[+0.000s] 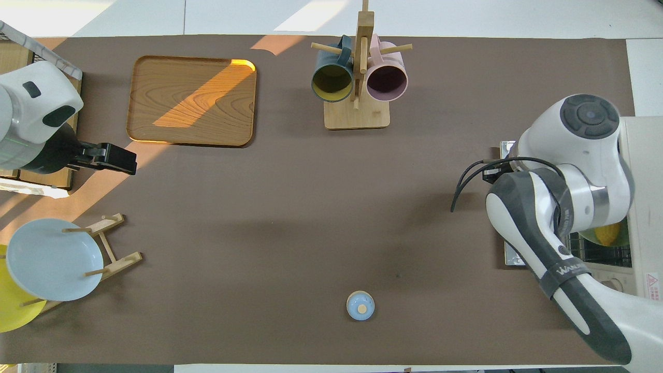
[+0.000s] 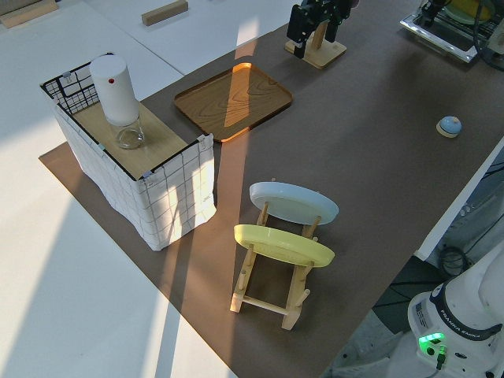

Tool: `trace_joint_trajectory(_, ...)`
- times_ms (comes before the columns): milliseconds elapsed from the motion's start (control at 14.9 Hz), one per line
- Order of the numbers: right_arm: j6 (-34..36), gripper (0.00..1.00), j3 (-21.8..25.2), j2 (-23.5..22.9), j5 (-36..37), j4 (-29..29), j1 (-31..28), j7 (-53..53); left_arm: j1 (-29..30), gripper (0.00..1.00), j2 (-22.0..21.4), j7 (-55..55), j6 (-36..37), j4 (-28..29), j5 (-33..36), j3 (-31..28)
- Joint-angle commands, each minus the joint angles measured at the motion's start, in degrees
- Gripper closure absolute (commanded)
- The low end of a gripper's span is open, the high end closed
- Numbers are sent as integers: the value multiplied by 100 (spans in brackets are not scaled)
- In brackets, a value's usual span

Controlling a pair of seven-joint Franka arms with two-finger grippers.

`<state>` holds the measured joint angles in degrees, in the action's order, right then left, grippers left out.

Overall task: Put corn in oven
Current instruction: 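Push the plate deeper into the oven and open the right gripper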

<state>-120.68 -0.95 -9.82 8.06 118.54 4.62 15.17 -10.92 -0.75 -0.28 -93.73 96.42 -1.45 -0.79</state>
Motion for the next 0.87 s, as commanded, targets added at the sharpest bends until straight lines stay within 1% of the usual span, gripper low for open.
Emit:
trace_joint_trajectory(0,-377,100,-10,59,-111,441,-31,223,-6,0,-48,19,-49,35,110,-9)
trace_joint_trajectory(201,-710,100,-10,76,-120,740,-49,294,-6,0,-48,19,-49,35,110,-18)
trace_joint_trajectory(602,-755,100,7,112,-68,837,-84,259,-6,0,-48,19,-49,35,110,-9)
trace_joint_trajectory(803,-738,100,16,112,90,837,-110,259,-6,0,-48,19,-49,26,110,-18)
